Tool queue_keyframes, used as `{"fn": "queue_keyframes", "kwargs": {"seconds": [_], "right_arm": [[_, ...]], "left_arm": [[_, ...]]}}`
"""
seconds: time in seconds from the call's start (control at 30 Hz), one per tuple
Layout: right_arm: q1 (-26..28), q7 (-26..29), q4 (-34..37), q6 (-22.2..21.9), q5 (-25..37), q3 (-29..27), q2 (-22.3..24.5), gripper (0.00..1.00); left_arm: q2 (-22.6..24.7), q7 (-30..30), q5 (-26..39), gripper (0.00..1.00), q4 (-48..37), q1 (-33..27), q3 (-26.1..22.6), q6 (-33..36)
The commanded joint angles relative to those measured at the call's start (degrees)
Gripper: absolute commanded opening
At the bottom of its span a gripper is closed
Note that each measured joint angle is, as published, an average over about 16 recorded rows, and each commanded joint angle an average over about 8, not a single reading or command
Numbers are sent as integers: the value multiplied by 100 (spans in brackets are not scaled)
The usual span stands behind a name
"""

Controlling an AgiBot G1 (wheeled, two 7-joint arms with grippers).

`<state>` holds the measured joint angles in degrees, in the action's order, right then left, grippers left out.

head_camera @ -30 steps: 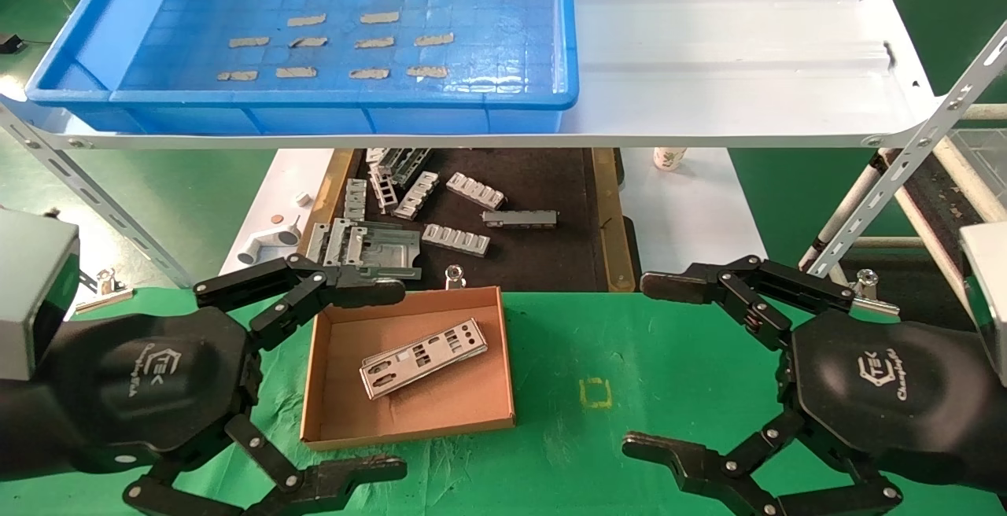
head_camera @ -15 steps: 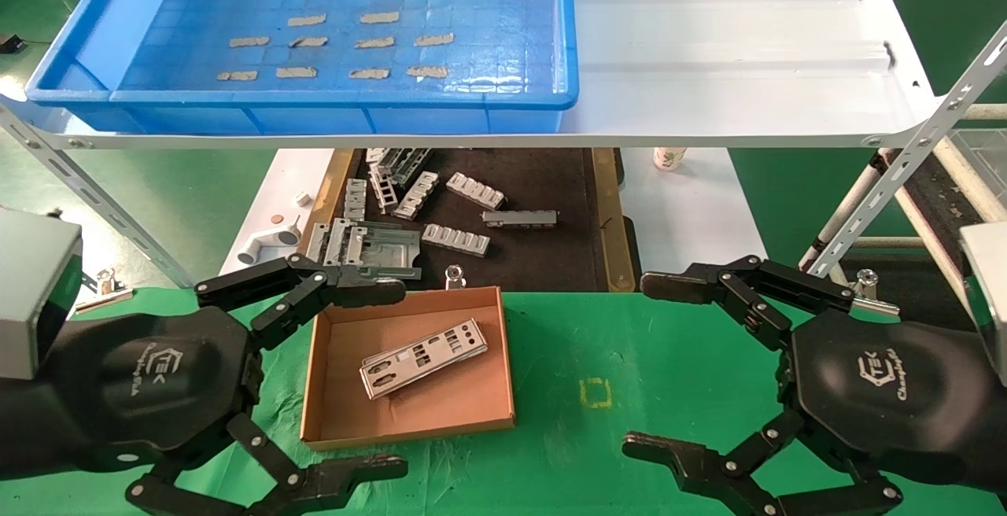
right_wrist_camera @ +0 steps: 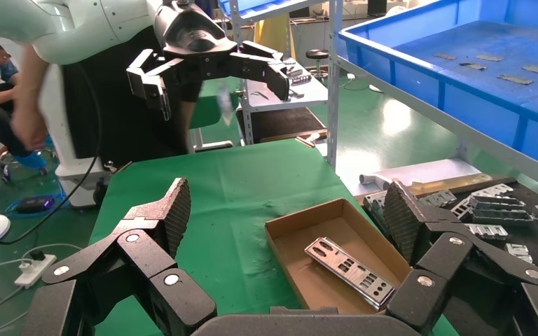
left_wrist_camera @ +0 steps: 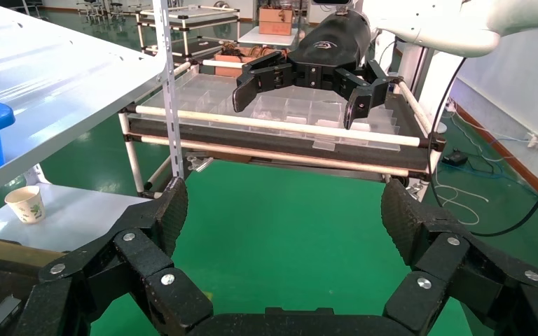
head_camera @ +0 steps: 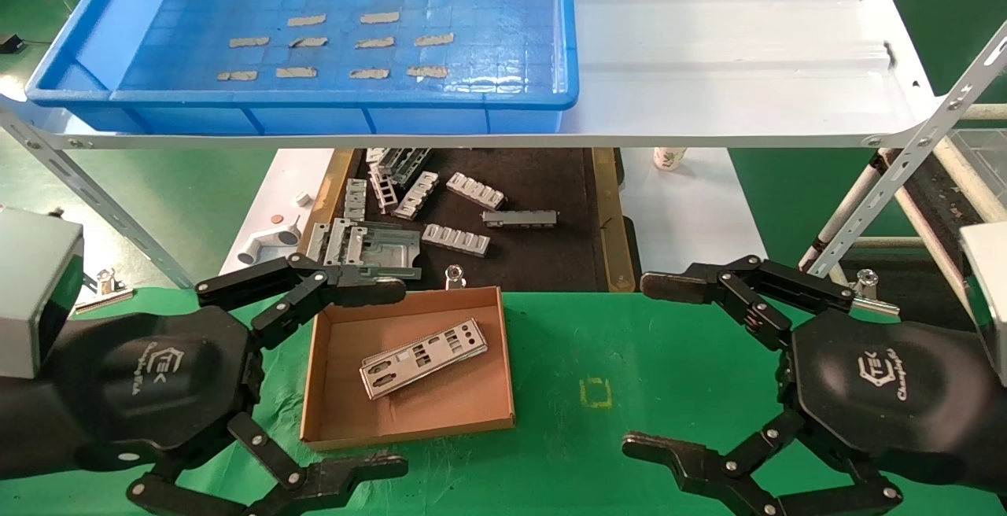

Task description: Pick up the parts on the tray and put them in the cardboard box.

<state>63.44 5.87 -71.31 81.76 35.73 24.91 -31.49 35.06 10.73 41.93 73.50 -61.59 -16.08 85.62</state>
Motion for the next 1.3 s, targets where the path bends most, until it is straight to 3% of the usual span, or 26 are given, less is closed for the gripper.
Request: {"fn": "queue_keyframes", "kwargs": {"seconds": [0.03, 1.3], "right_arm": [[0, 0, 0, 0, 0, 0, 0, 100], [0, 0, 0, 0, 0, 0, 0, 100]], "left_arm": [[0, 0, 0, 100, -1, -1, -1, -1], [0, 0, 0, 100, -1, -1, -2, -1]]}}
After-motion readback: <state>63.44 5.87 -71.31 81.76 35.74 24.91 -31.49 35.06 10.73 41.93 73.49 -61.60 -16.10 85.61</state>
